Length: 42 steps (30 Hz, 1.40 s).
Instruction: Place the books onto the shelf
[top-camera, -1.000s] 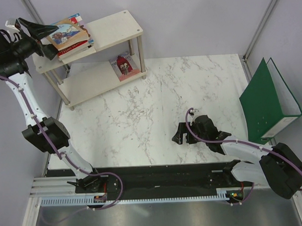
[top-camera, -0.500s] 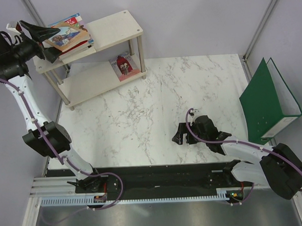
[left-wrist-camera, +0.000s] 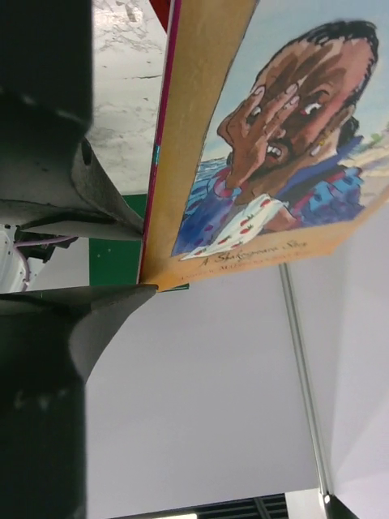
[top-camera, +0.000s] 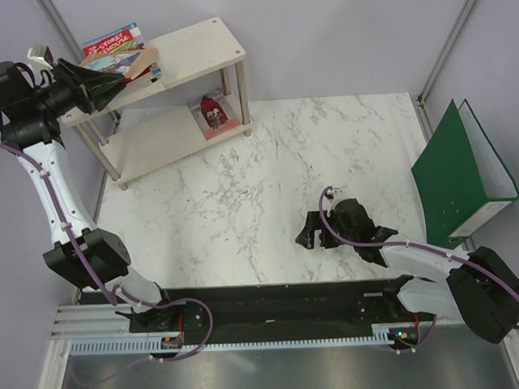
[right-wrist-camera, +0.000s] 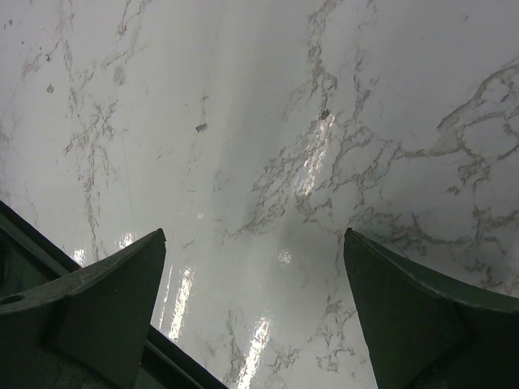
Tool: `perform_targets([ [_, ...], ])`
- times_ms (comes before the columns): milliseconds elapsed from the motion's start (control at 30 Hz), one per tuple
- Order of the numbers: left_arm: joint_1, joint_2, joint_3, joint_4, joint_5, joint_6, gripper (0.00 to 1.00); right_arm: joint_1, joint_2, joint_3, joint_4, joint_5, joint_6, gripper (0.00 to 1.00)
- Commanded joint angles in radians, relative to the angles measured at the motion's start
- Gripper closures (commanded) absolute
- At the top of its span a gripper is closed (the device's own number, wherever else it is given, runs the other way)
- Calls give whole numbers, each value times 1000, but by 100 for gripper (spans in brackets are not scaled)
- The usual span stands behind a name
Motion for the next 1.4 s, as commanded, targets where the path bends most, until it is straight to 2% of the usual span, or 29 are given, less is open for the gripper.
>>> perform_targets([
  [0,-6,-47,-76,-25,-28,79,69,5,11,-19,-10,5,12,2],
  [133,-6,-69,-125,-26,-41,96,79,5,14,-19,-7,7,12,2],
  [200,-8,-78,-148,-25,-46,99,90,5,16,-19,-7,7,12,2],
  [233,-6,-83,-151,-26,-46,102,91,5,17,-19,-7,7,12,2],
  [433,-15,-84,-137,-25,-26,117,93,5,31,-17,-1,4,12,2],
  [600,-29,-86,-119,-17,-18,120,98,5,34,-17,-1,4,10,2],
  [833,-67,-55,-54,20,15,102,98,5,50,-14,3,1,13,2],
  [1067,-104,-20,-76,36,46,94,98,5,57,-13,4,1,12,2],
  [1367,-81,66,19,121,48,-22,96,5,60,-14,5,-1,15,2],
])
